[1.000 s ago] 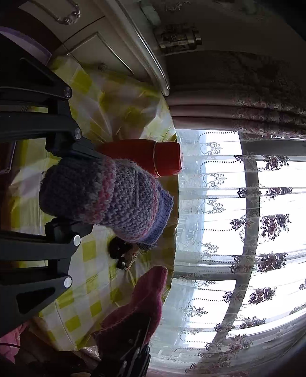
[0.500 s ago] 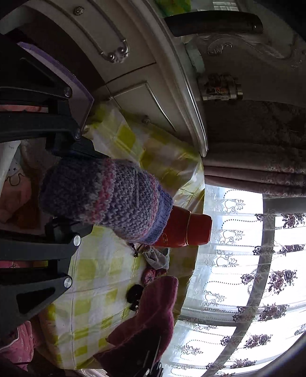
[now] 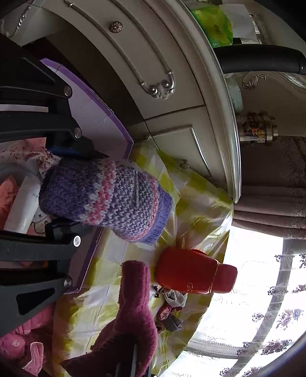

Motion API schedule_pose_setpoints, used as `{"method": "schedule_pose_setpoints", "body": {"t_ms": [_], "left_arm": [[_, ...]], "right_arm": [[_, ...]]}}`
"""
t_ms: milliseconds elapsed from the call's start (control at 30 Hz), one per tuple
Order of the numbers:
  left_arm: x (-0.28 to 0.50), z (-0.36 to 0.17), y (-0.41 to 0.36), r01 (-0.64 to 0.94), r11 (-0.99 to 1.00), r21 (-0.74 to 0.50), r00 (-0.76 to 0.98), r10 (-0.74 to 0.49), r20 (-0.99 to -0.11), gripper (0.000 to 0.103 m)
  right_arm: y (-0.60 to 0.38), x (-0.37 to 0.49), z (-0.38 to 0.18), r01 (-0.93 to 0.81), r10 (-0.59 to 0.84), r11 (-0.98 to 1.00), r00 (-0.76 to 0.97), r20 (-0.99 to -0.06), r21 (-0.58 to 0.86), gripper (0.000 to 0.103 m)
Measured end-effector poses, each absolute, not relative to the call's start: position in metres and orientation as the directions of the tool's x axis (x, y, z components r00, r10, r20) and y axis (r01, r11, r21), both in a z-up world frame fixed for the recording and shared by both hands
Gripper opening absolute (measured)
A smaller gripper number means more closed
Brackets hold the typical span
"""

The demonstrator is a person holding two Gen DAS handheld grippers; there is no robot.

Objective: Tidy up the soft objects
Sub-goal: 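Carry the purple mitten with the left gripper while the right carries the pink glove into the box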

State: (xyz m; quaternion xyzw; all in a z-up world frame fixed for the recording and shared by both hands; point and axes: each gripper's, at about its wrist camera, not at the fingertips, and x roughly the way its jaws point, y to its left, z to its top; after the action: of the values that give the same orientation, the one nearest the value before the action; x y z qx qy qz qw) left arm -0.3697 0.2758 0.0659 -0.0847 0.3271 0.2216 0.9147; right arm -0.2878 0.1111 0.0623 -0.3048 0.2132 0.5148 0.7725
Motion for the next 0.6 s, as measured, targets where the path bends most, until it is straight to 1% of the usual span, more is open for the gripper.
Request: {"method": "schedule_pose_setpoints", "body": {"t_ms": [267,400,467,500,533,567,600], "left_arm": [[-0.387,0.046,0.307,-0.553,0.833,-0.004,0.614,0.404,-0.678,0.042],[-0.396,0.038,0.317,-0.589,0.808,0.02,0.564,0.428,-0.707,0.044],[-0.4,0.036,0.321,-0.611,0.791,0.038,0.532,0.446,-0.72,0.05],[-0.403,0.037,0.323,-0.625,0.779,0.043,0.519,0.456,-0.723,0.06],[-0.406,0.037,0.325,-0.64,0.767,0.05,0.505,0.469,-0.725,0.07],[-0.408,0.04,0.325,-0.653,0.755,0.06,0.494,0.485,-0.721,0.074],[-0.409,0.043,0.325,-0.667,0.742,0.071,0.487,0.506,-0.712,0.08]], "right_arm": [[0.14,-0.288,0.04,-0.945,0.646,0.219,0.327,-0.69,-0.242,0.016],[0.155,-0.287,0.032,-0.959,0.657,0.201,0.282,-0.699,-0.198,0.016],[0.159,-0.282,0.029,-0.974,0.687,0.182,0.223,-0.692,-0.133,0.016],[0.16,-0.278,0.027,-0.982,0.698,0.167,0.18,-0.693,-0.086,0.018],[0.16,-0.274,0.025,-0.987,0.704,0.158,0.143,-0.696,-0.043,0.024],[0.158,-0.268,0.024,-0.986,0.71,0.166,0.131,-0.692,-0.016,0.034],[0.154,-0.262,0.025,-0.982,0.719,0.188,0.138,-0.681,0.0,0.039]]}}
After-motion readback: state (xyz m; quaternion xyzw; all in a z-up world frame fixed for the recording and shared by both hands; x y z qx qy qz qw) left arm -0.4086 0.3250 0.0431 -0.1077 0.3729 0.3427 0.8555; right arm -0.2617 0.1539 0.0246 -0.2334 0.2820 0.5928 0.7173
